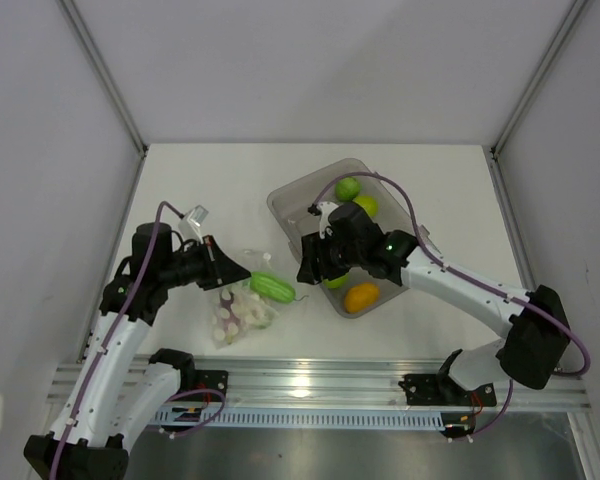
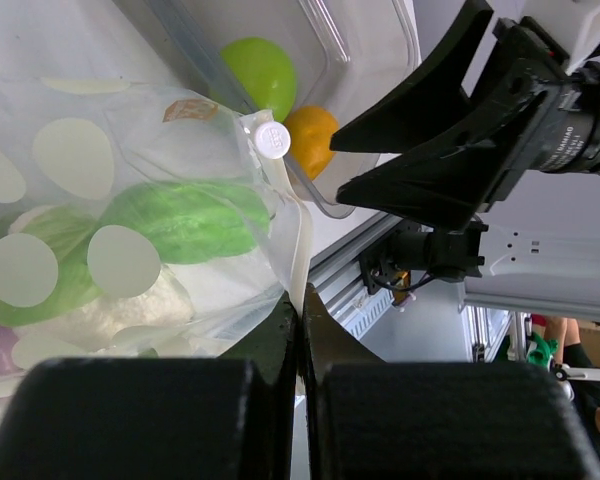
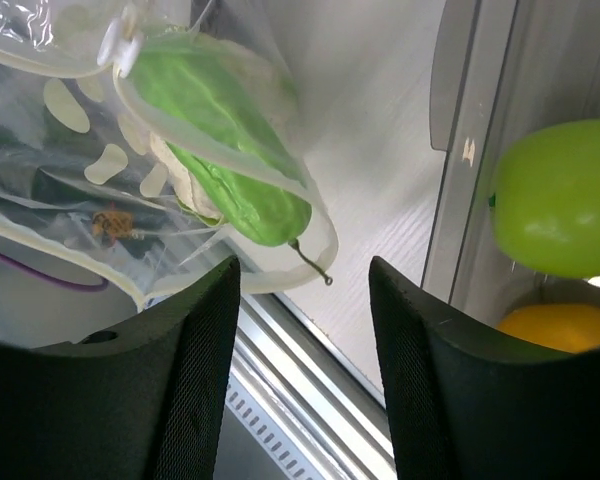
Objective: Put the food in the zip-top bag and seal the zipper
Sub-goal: Place the fake vegetable in the zipper food storage bag, then adjust the zipper food storage bag at the center of the board.
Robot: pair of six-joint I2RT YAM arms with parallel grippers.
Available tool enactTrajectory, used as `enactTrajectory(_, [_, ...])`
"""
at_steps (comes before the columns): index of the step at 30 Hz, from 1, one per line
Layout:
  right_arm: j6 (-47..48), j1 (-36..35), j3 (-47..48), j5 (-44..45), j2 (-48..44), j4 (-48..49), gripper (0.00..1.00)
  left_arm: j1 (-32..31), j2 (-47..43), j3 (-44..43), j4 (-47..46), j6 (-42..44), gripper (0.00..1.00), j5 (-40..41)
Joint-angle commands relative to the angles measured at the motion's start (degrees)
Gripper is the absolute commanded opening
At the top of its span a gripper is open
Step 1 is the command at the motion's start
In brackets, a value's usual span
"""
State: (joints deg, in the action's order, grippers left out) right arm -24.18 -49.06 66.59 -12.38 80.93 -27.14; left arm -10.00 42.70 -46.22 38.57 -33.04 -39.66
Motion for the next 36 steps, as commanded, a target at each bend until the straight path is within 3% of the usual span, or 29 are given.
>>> enactTrajectory(1, [2.7,-0.2,-0.1,-2.1,1.4,6.3,0.56,-0.1,-1.0,-3.0,-0.2,-0.7,0.01,-1.4])
enactTrajectory(18, [2.8,-0.7,-2.0,-2.1,8.6,10.2,0.54,-0.2,-1.1,-3.9,0.1,-0.9,0.01,-1.8])
enactTrajectory(25, [1.9,-0.7,-4.0,-4.4,10.7,13.2,0.42,-0.2,-1.0,-3.8,0.0,-1.0,0.01,-1.9])
enactTrajectory(32, [1.0,-1.2,-5.6,-4.9,11.5,15.9,0.41,-0.2,-1.1,-3.6,-0.2,-0.9,0.01,-2.0])
enactTrajectory(33, [0.8,-1.2,-5.6,-4.5,11.6,16.1,0.38,-0.2,-1.0,-3.4,-0.2,-0.9,0.01,-1.9])
enactTrajectory(34, [0.5,-1.0,-5.5,-4.3,11.6,16.1,0.23,-0.2,-1.0,-3.4,-0.2,-0.9,0.01,-2.1])
enactTrajectory(36, [0.5,-0.6,-4.5,-4.3,11.8,15.7,0.10,-0.2,-1.0,-3.4,-0.1,-0.8,0.01,-1.8])
